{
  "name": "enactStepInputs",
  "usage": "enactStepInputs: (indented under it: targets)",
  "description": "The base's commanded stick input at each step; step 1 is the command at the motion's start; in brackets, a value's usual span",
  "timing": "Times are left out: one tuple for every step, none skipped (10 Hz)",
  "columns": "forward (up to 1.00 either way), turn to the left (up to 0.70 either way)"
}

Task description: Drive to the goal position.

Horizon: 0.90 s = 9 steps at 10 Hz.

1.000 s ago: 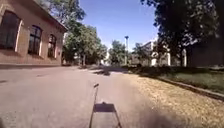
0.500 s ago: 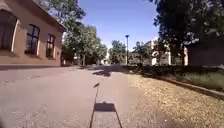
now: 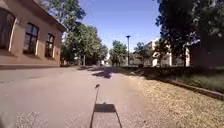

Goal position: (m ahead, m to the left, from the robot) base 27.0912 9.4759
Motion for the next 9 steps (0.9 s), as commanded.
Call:
enactStepInputs:
  targets:
    - [0.7, 0.0]
    - [0.7, 0.0]
    - [0.7, 0.0]
    - [0.7, 0.0]
    - [0.7, 0.0]
    - [0.7, 0.0]
    - [0.7, 0.0]
    - [0.7, 0.0]
    - [0.7, 0.0]
